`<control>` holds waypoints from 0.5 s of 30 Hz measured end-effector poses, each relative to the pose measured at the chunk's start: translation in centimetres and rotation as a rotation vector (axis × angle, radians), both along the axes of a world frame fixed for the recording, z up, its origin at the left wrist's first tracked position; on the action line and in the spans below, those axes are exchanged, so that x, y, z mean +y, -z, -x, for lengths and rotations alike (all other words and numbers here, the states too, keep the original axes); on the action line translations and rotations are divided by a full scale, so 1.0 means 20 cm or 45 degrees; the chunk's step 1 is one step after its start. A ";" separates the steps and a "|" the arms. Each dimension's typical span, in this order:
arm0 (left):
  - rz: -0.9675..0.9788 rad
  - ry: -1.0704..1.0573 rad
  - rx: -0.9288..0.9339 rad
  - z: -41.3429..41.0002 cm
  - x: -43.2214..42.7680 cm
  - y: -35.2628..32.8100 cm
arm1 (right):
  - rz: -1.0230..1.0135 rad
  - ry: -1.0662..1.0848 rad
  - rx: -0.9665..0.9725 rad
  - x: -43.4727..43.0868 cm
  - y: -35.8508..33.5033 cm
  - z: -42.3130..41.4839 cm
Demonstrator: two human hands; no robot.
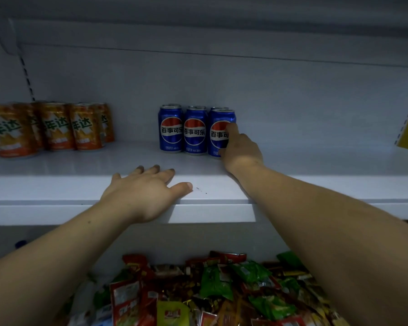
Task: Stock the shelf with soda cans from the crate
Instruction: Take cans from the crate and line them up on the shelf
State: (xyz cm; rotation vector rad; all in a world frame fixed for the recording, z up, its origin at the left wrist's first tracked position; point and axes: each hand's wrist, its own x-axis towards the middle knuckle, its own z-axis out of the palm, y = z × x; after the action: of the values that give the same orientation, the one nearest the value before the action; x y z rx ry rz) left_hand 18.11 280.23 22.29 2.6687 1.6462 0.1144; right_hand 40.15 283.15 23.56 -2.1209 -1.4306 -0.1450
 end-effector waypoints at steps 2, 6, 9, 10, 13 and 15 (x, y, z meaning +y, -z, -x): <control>0.003 -0.003 -0.007 0.00 0.00 0.00 | 0.033 -0.038 -0.061 -0.01 0.00 0.00; -0.002 -0.002 -0.010 0.00 -0.01 0.00 | 0.126 -0.087 -0.138 0.01 0.01 -0.01; -0.007 0.000 -0.015 0.00 0.00 0.00 | 0.165 -0.118 -0.097 0.02 0.03 -0.02; -0.007 0.002 -0.016 0.00 0.00 0.00 | 0.174 -0.124 -0.075 0.03 0.03 -0.02; -0.013 0.005 -0.017 0.00 0.01 0.00 | 0.202 -0.130 -0.050 0.05 0.03 -0.03; -0.014 0.008 -0.013 0.00 0.01 0.00 | 0.225 -0.130 -0.046 0.06 0.04 -0.03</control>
State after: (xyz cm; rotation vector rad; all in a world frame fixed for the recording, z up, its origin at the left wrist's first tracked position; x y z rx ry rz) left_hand 18.07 280.37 22.25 2.6765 1.6385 0.1372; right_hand 40.81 284.32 22.86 -2.1889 -1.6222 -0.0178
